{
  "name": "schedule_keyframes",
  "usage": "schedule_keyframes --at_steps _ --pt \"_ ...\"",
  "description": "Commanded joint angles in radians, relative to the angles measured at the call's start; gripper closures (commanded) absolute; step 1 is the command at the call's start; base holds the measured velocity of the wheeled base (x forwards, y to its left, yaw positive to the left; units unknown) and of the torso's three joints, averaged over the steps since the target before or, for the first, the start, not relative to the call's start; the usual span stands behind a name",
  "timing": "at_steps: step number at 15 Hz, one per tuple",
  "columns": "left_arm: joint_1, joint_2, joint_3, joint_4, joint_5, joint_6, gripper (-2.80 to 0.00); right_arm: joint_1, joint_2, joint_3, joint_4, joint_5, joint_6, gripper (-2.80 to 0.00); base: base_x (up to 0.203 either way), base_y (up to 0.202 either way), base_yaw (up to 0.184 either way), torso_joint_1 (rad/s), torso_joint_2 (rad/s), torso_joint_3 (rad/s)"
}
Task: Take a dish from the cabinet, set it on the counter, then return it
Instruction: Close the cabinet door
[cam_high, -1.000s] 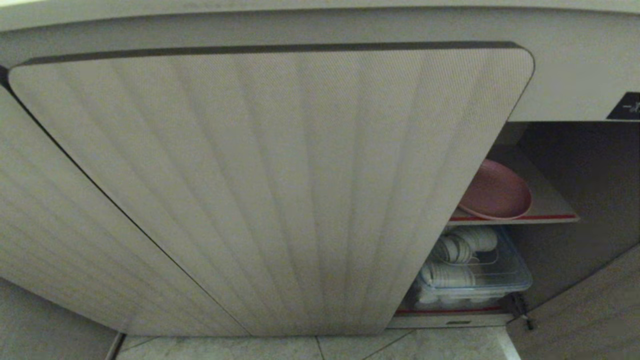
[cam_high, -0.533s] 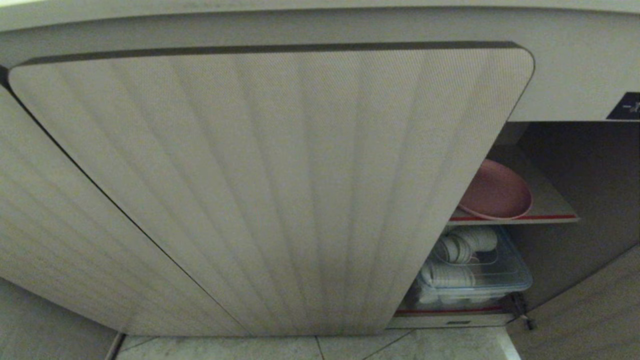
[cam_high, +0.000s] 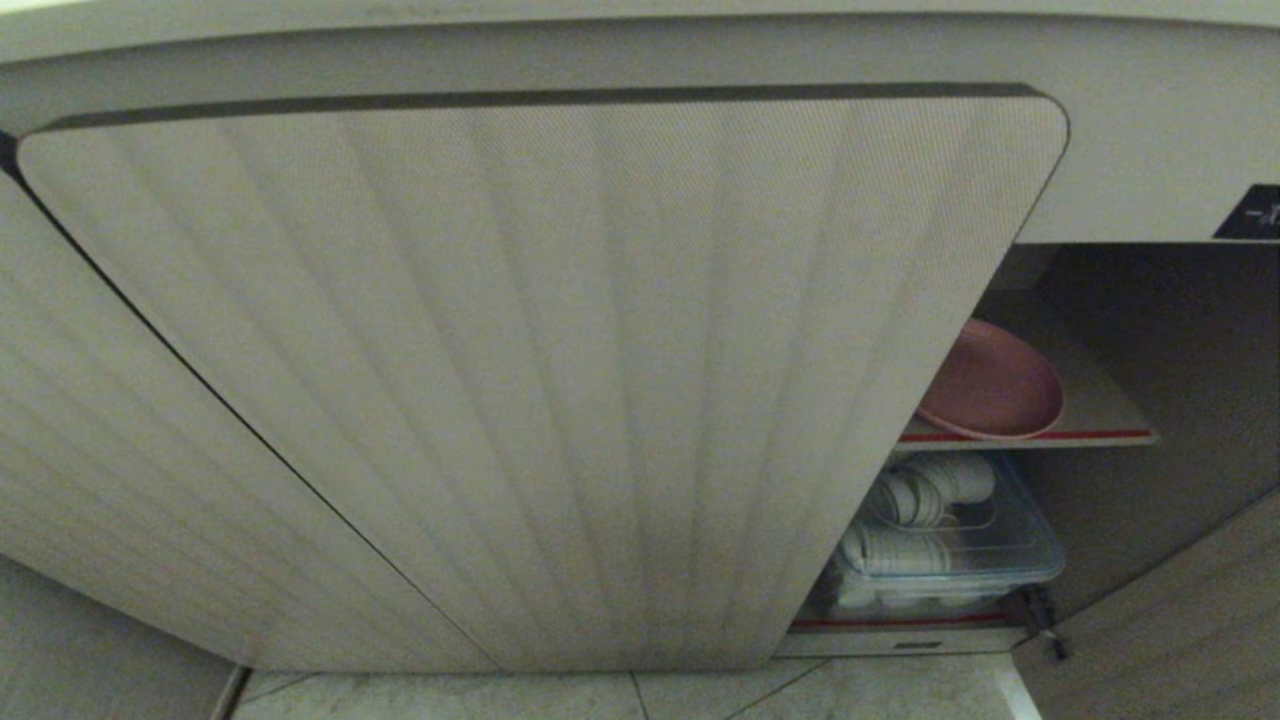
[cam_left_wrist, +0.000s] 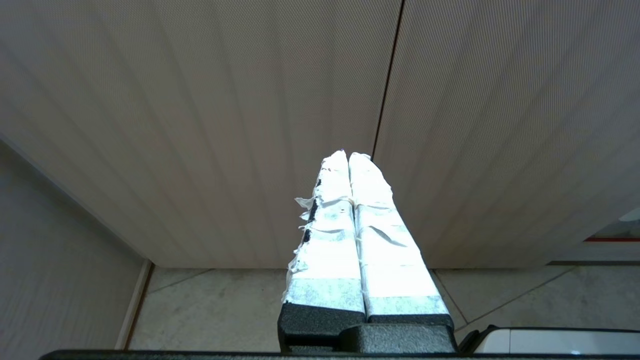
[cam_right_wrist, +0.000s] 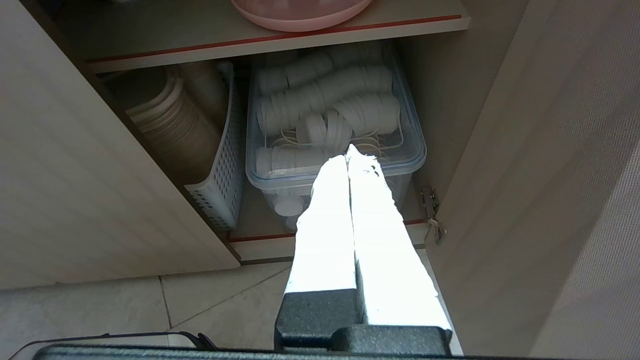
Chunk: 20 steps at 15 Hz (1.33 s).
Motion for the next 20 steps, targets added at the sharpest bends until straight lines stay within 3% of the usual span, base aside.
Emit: schedule_keyframes --at_steps 1,20 --pt "0.000 0.000 0.000 0.000 0.000 -0.001 0.00 0.000 0.000 0.000 0.000 0.000 0.001 0.00 0.000 0.000 0.000 0.000 0.00 0.000" --pt "0.000 0.000 0.000 0.000 0.000 -0.001 0.00 0.000 0.000 0.000 0.000 0.000 0.001 0.00 0.000 0.000 0.000 0.000 0.00 0.000"
